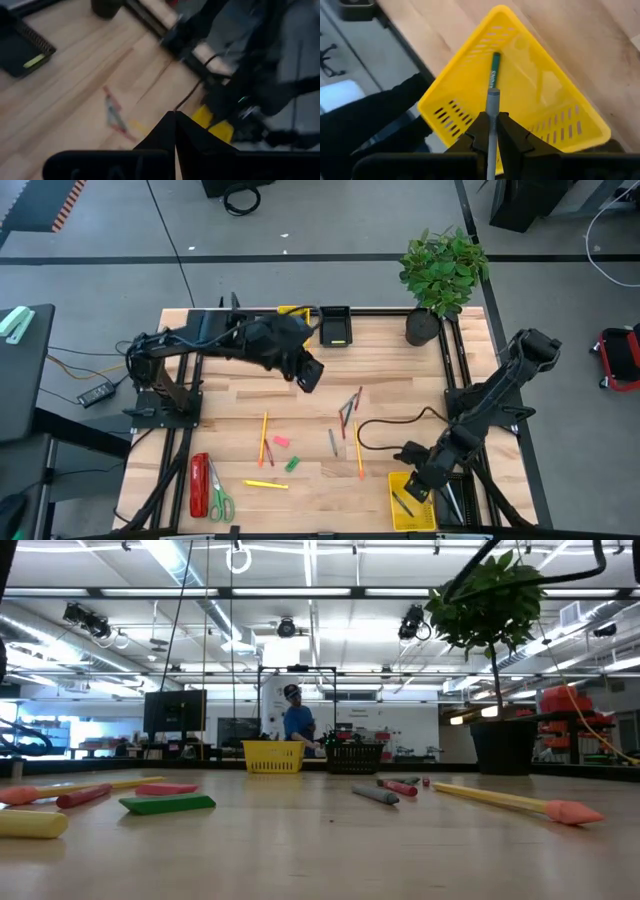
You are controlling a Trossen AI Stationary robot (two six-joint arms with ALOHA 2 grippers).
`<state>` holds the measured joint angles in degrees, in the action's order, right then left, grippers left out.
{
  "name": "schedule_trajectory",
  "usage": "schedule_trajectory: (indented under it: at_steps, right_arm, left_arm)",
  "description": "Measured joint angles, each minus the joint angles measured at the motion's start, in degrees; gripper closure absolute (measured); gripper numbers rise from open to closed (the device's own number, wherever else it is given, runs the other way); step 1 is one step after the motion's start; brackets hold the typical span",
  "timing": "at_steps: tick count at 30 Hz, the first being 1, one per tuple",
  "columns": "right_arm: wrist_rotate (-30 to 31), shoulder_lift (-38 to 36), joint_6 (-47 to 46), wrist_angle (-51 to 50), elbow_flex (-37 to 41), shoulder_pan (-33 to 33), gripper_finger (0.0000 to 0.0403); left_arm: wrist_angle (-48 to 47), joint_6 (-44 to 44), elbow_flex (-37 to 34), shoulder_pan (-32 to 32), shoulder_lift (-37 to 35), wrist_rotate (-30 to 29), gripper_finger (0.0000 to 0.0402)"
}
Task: Sort crayons/erasers/pens/pencils in bins
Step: Put the top left gray crayon into the bottom yellow bin, then put the top red crayon into the bottom yellow bin
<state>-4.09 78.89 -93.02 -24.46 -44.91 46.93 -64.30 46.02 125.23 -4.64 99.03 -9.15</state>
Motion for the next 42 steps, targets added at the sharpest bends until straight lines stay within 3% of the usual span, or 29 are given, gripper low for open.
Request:
schedule_trajectory:
  at_steps: [4,8,17,23,30,35,42]
  right_arm:
    - [0.08,2.01,-0.01,0.54,0.0,0.13,0.037]
    - [1.25,2.43,-0.41,0.68,0.0,0.1,0.0365]
    - [3.15,2.43,-3.86,2.57,0.0,0.54,0.0287]
    - [3.69,0.28,-8.15,2.39,0.0,0.84,0.0252]
    - [15.28,-6.21,-15.2,2.45,-0.04,-1.11,0.0249]
    - [13.03,-6.16,-9.76,3.13,-2.4,-7.71,0.0253]
    - [15.19,2.0,-0.48,-6.01,-15.08,-19.2,0.0254]
  left_arm:
    - [5.44,3.92,0.0,-5.74,-0.14,-7.62,0.0385]
    - [7.79,8.25,0.0,-9.73,0.01,-11.07,0.0389]
    - [14.02,13.32,0.0,-14.23,0.04,-17.63,0.038]
    - [15.32,8.54,0.01,-14.28,-0.11,-10.24,0.0384]
    - [13.03,-0.56,0.01,-13.26,-0.55,4.75,0.0383]
    - [9.79,-11.11,-0.07,-13.0,-3.42,4.89,0.0386]
    - [6.45,-20.34,0.02,-9.0,-11.3,7.97,0.0385]
